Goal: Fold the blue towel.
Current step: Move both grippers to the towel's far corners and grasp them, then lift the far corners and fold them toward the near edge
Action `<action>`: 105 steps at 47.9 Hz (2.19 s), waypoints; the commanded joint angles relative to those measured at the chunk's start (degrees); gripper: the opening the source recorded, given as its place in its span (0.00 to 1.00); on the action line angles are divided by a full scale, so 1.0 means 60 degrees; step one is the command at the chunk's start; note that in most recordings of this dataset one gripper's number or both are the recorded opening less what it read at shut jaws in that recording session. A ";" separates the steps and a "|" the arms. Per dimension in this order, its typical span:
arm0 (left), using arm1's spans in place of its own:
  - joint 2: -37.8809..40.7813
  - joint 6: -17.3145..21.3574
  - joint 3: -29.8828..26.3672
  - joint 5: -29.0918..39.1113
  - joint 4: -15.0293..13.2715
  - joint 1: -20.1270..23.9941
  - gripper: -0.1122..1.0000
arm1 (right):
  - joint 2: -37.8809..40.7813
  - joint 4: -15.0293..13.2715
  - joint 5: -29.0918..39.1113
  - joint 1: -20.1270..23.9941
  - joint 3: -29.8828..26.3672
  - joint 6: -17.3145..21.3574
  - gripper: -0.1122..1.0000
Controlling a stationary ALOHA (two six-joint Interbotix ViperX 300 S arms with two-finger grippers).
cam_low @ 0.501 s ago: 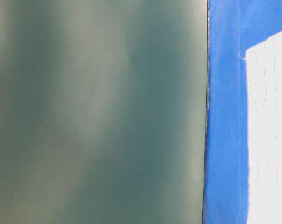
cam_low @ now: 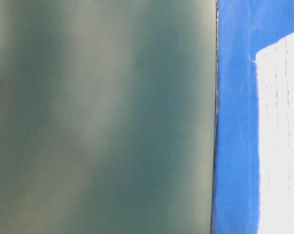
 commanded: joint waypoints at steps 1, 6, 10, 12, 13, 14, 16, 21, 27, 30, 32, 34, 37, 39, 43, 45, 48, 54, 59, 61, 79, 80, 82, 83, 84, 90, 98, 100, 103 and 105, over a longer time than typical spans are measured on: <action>0.0132 0.0000 -0.0073 0.0425 -0.0015 0.0337 0.10 | 0.0571 0.0044 -0.0044 -0.0410 -0.0352 0.0103 0.10; 0.0264 0.0000 -0.0073 0.1245 -0.0015 0.0879 0.11 | 0.1274 0.0029 -0.0029 -0.0820 -0.0498 0.0278 0.11; 0.0454 0.0000 -0.0059 0.1904 -0.0029 0.1377 0.22 | 0.1978 0.0029 0.0103 -0.1099 -0.0747 0.0425 0.12; 0.0615 0.0000 -0.0044 0.2212 -0.0015 0.1714 0.29 | 0.2314 0.0044 0.0176 -0.1187 -0.0894 0.0469 0.23; 0.0688 0.0000 -0.0029 0.2329 -0.0015 0.1831 0.32 | 0.2476 0.0044 0.0220 -0.1230 -0.0967 0.0483 0.29; 0.0762 0.0000 -0.0029 0.2417 -0.0015 0.1963 0.38 | 0.2651 0.0044 0.0278 -0.1260 -0.1055 0.0498 0.35; 0.0923 0.0000 0.0000 0.2549 -0.0015 0.2183 0.47 | 0.3076 0.0044 0.0454 -0.1348 -0.1260 0.0527 0.46; 0.1436 0.0088 0.0146 0.2622 -0.0015 0.2681 0.69 | 0.3955 0.0044 0.0791 -0.1509 -0.1714 0.0527 0.66; 0.2153 0.0205 0.0161 0.2549 0.0000 0.2856 0.81 | 0.4980 0.0044 0.1025 -0.1729 -0.2197 0.0527 0.60; 0.2563 0.0205 0.0190 0.2373 0.0000 0.2930 0.80 | 0.5435 0.0029 0.1128 -0.1875 -0.2388 0.0527 0.60; 0.2842 0.0205 0.0234 0.2212 0.0000 0.2988 0.80 | 0.5786 0.0029 0.1216 -0.1978 -0.2534 0.0513 0.60; 0.3135 0.0205 0.0264 0.2051 0.0015 0.3062 0.80 | 0.6050 0.0029 0.1304 -0.2036 -0.2651 0.0513 0.60; 0.3589 0.0220 0.0337 0.1787 0.0000 0.3193 0.80 | 0.6416 0.0015 0.1392 -0.2095 -0.2813 0.0513 0.60; 0.3984 0.0205 0.0352 0.1611 0.0000 0.3296 0.80 | 0.6636 0.0015 0.1450 -0.2124 -0.2930 0.0498 0.60; 0.4482 0.0220 0.0352 0.1436 0.0000 0.3457 0.80 | 0.6987 0.0000 0.1509 -0.2168 -0.3062 0.0483 0.60; 0.4731 0.0220 0.0352 0.1362 0.0000 0.3530 0.80 | 0.7134 0.0000 0.1509 -0.2212 -0.3105 0.0483 0.60; 0.5024 0.0220 0.0337 0.1245 0.0000 0.3618 0.80 | 0.7397 0.0000 0.1509 -0.2256 -0.3105 0.0483 0.60; 0.5581 0.0220 0.0308 0.0967 0.0000 0.3750 0.80 | 0.7778 0.0000 0.1465 -0.2388 -0.3120 0.0483 0.60; 0.5933 0.0220 0.0249 0.0732 0.0000 0.3823 0.80 | 0.7998 0.0015 0.1436 -0.2490 -0.3120 0.0498 0.60; 0.6035 0.0220 0.0205 0.0762 0.0000 0.3838 0.80 | 0.8057 0.0015 0.1421 -0.2520 -0.3120 0.0498 0.60; 0.6943 0.0234 -0.0088 0.0396 0.0000 0.3838 0.80 | 0.8071 0.0015 0.1421 -0.2534 -0.3149 0.0513 0.59; 0.6987 0.0234 -0.0117 0.0425 0.0000 0.3853 0.80 | 0.8086 0.0015 0.1421 -0.2520 -0.3149 0.0513 0.59; 0.7104 0.0249 -0.0176 0.0483 0.0000 0.3853 0.79 | 0.8071 0.0015 0.1421 -0.2505 -0.3149 0.0527 0.59; 0.7148 0.0249 -0.0190 0.0527 0.0000 0.3838 0.78 | 0.8086 0.0015 0.1436 -0.2505 -0.3149 0.0527 0.58; 0.7192 0.0249 -0.0220 0.0586 0.0000 0.3838 0.78 | 0.8071 0.0015 0.1436 -0.2490 -0.3149 0.0527 0.57; 0.7427 0.0264 -0.0352 0.0732 0.0059 0.3662 0.63 | 0.8071 0.0015 0.1523 -0.2402 -0.3149 0.0498 0.44; 0.7412 0.0352 -0.0396 0.0820 0.0059 0.3398 0.23 | 0.8071 0.0015 0.1729 -0.2212 -0.3193 0.0454 0.15; 0.7412 0.0396 -0.0410 0.0879 0.0059 0.3354 0.15 | 0.8071 0.0015 0.1729 -0.2183 -0.3193 0.0454 0.15; 0.7397 0.0410 -0.0454 0.1069 0.0059 0.3325 0.12 | 0.8071 0.0000 0.1729 -0.2183 -0.3223 0.0454 0.15; 0.7368 0.0381 -0.0483 0.1230 0.0059 0.3325 0.12 | 0.8057 0.0015 0.1714 -0.2183 -0.3252 0.0469 0.15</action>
